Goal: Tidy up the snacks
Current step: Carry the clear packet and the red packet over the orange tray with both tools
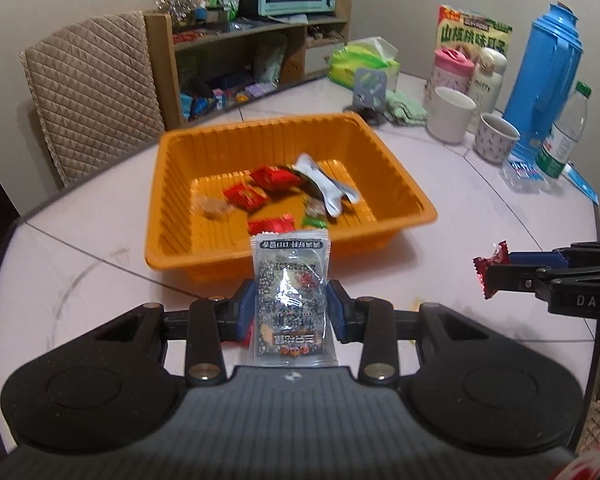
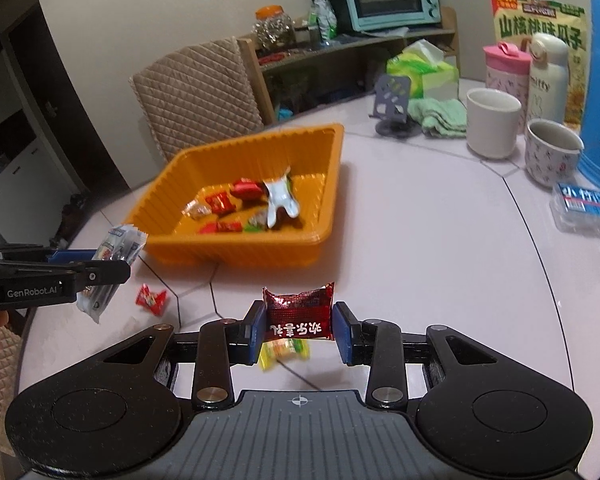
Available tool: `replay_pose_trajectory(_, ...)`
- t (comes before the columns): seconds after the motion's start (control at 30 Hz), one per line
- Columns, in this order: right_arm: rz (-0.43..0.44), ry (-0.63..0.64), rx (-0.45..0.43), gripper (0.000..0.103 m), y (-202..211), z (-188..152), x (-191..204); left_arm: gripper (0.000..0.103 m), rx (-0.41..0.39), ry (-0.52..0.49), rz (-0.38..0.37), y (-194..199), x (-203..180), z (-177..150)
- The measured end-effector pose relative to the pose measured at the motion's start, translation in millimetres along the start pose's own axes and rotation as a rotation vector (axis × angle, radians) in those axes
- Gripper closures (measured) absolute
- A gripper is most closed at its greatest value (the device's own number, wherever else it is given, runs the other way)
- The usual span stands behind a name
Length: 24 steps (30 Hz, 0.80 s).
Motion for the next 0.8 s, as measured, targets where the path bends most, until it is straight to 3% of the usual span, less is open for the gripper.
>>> replay_pose_trajectory(0.5,0.044,0.022,-0.068,0.067,-27,67,12,0.069,-0.074,0.024,0.052,-12,32,58)
replay_pose_trajectory(0.8,0.057,0.034,-0.074,0.067,-59,99,21,0.069,-0.08,0.049,0.073,-37,50,87)
Point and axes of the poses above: each gripper's, at about its wrist camera, not at the fingertips, and y roughly against the way its jaws point, x to its left, z to its top, the point moved 10 cm from there along -y, roughly the way its jaws point, and after that the axes turned 3 degrees about y, right-handed, at the moved point
